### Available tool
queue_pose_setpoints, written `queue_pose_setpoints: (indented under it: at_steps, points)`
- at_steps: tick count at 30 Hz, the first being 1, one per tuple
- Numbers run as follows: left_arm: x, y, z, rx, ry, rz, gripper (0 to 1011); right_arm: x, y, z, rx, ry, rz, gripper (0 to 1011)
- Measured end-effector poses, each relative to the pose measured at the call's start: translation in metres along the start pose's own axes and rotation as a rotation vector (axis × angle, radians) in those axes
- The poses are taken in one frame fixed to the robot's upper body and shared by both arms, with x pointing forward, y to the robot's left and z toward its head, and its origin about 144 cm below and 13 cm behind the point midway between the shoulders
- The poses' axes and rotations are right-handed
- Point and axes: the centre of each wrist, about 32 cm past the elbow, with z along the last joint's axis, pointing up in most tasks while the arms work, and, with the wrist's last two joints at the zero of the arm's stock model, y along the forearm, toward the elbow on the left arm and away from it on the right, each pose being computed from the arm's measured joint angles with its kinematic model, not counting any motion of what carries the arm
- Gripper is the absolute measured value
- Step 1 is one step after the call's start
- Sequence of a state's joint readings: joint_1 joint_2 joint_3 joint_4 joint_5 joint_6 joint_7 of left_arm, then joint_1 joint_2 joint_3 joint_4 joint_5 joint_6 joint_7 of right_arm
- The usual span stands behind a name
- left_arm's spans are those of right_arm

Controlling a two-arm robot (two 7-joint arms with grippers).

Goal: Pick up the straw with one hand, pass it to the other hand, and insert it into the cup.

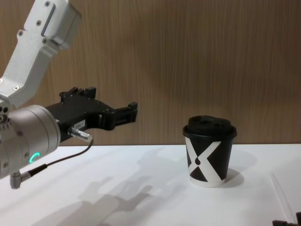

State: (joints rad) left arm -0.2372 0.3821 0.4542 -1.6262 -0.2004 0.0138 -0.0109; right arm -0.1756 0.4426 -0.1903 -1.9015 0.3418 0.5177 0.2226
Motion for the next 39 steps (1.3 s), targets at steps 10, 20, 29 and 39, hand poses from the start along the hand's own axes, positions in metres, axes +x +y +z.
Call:
queue_pose_setpoints:
  at_steps: [10,20,29,39]
  points:
    - [0.0,0.0,0.0,0.0,0.0,0.0,1003,0.0002,0.0003,0.0001,-0.003,-0.002,0.001,257]
    - [0.0,0.0,0.0,0.0,0.0,0.0,1003,0.0005,0.0003,0.0002,-0.004,-0.003,0.001,52]
    - [0.0,0.0,0.0,0.0,0.0,0.0,1003,0.0006,0.0003,0.0004,-0.003,-0.003,0.001,1]
    - [0.0,0.0,0.0,0.0,0.0,0.0,1003,0.0004,0.0004,-0.0002,0.001,-0.003,-0.005,1]
